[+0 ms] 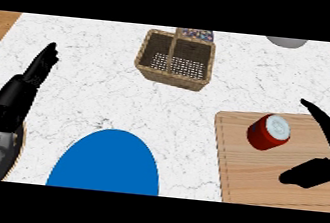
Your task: Pick the can from the cutting board and place it in the basket
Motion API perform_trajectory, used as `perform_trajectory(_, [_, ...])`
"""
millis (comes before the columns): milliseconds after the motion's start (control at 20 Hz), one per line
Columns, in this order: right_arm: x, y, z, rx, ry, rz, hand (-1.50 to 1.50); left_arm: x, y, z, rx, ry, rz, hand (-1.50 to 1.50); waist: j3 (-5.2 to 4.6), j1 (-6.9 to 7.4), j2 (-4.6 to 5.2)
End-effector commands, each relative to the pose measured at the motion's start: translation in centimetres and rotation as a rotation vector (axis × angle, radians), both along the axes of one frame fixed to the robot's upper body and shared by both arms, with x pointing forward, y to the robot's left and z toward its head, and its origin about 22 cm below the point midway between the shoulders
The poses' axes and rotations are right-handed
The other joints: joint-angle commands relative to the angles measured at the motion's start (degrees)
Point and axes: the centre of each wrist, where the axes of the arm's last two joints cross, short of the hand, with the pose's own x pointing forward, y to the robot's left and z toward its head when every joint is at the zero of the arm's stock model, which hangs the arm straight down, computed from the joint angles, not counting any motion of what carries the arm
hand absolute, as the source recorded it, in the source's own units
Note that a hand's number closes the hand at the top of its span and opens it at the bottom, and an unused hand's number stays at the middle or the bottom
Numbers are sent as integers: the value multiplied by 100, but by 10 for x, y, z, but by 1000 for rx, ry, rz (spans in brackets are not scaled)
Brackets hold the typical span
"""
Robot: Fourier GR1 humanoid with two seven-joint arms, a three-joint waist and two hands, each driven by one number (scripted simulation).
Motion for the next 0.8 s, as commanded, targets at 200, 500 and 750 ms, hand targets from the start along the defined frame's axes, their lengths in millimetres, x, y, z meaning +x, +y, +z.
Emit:
perform_trajectory(200, [0, 5, -30, -15, -46, 0, -150, 4, 0, -1, -10, -5, 1, 0, -1, -17, -4])
perform_trajectory(500, [5, 14, -51, -38, -56, -6, -150, 7, -5, 3, -17, 9, 8, 0, -1, -5, -3])
perform_trajectory(750, [8, 13, -41, -5, -65, -21, -150, 4, -8, 3, -10, 8, -1, 0, -1, -4, -6])
